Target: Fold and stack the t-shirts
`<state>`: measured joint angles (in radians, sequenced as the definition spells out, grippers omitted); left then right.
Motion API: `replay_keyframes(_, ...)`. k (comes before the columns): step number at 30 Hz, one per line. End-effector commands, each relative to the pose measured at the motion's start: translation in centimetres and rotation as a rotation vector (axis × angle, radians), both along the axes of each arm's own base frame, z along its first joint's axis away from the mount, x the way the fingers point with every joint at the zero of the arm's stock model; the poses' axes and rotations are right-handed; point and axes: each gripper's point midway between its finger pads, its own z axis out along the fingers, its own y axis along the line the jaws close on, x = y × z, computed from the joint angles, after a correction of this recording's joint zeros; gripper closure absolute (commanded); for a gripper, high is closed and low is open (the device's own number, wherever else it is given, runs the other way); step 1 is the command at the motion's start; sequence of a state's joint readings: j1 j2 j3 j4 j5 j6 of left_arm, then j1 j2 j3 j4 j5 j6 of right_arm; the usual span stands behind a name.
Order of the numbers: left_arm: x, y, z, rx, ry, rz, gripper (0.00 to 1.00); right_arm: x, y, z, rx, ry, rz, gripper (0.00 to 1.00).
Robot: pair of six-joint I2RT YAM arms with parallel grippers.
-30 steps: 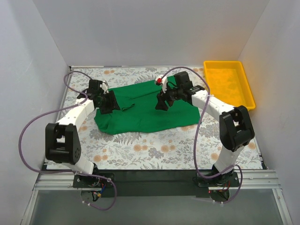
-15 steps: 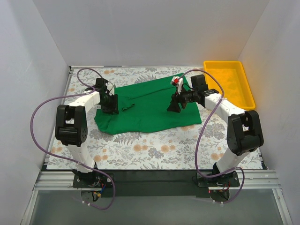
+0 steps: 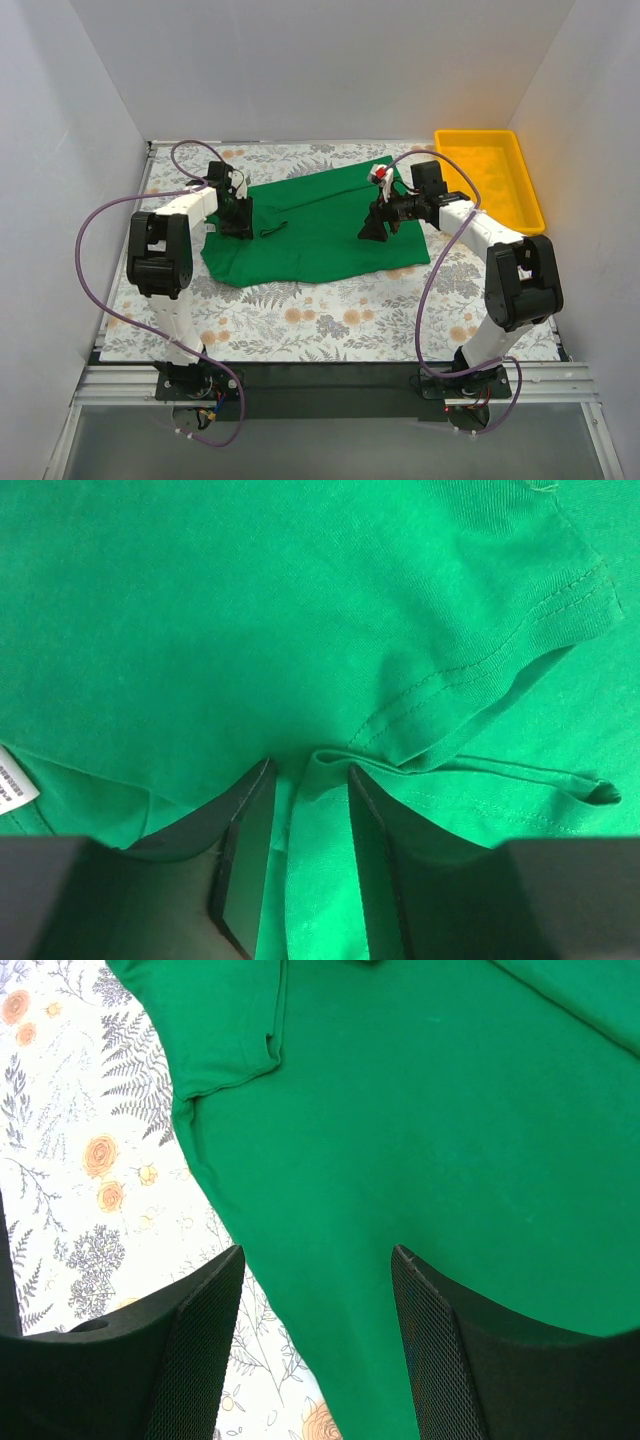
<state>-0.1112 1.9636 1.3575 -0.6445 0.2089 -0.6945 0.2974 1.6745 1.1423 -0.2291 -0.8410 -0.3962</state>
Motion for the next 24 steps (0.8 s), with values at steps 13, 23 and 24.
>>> replay_keyframes(13, 0.5, -1.4, 3.1, -0.08, -0.075, -0.036, 1.0, 0.4, -0.5, 1.3, 0.033, -0.04, -0.003, 0.33)
replay_keyframes(23, -0.8, -0.9, 8.2, -0.086, -0.244, -0.003, 1.0, -1.4, -5.9, -2.7, -0.297, -0.186, 0.169, 0.33)
replay_keyframes(24, -1.4, -1.0, 8.1, -0.098, -0.242, -0.006, 1.0, -1.8, -6.7, -3.2, -0.348, -0.298, 0.281, 0.36)
